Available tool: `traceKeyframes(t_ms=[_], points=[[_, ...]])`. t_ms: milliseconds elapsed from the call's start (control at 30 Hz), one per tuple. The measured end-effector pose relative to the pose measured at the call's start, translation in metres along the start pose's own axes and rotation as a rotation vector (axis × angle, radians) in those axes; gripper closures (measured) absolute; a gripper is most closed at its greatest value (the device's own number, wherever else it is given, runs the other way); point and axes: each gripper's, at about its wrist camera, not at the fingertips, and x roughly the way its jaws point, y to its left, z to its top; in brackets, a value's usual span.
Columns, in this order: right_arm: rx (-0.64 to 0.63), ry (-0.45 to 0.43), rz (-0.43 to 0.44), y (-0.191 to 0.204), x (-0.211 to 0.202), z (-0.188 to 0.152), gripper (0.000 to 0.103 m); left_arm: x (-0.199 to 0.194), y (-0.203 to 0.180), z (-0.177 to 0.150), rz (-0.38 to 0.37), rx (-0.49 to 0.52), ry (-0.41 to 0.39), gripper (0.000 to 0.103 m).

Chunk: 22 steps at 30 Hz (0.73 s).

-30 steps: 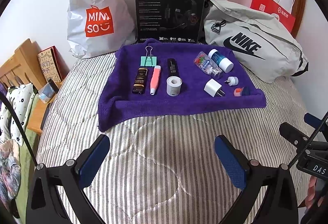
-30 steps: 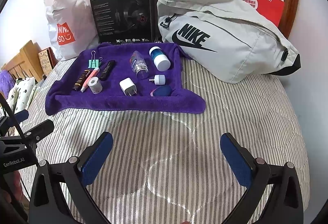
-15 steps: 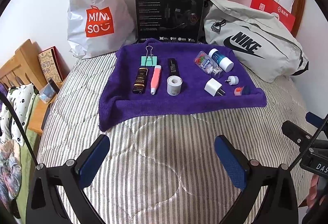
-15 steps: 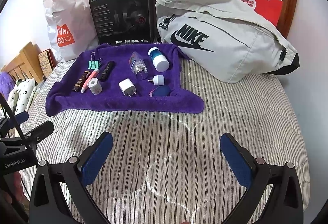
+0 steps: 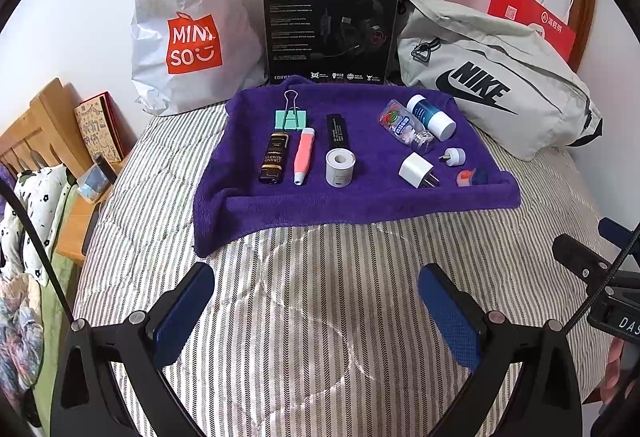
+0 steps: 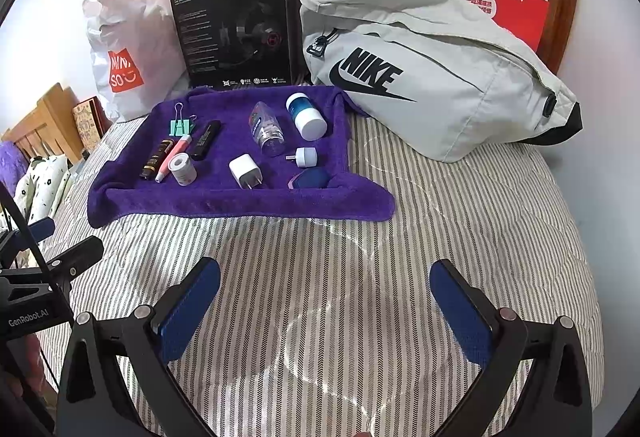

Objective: Organize rigid objects

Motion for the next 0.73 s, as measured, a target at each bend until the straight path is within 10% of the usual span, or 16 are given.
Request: traceKeyframes(t_ms=[733], points=[[0.004, -0.006, 0.004, -0.0041, -0.0021, -0.0007, 0.000, -0.0057, -0.0012, 0.0022, 0.017, 0.006, -0.012, 0.000]])
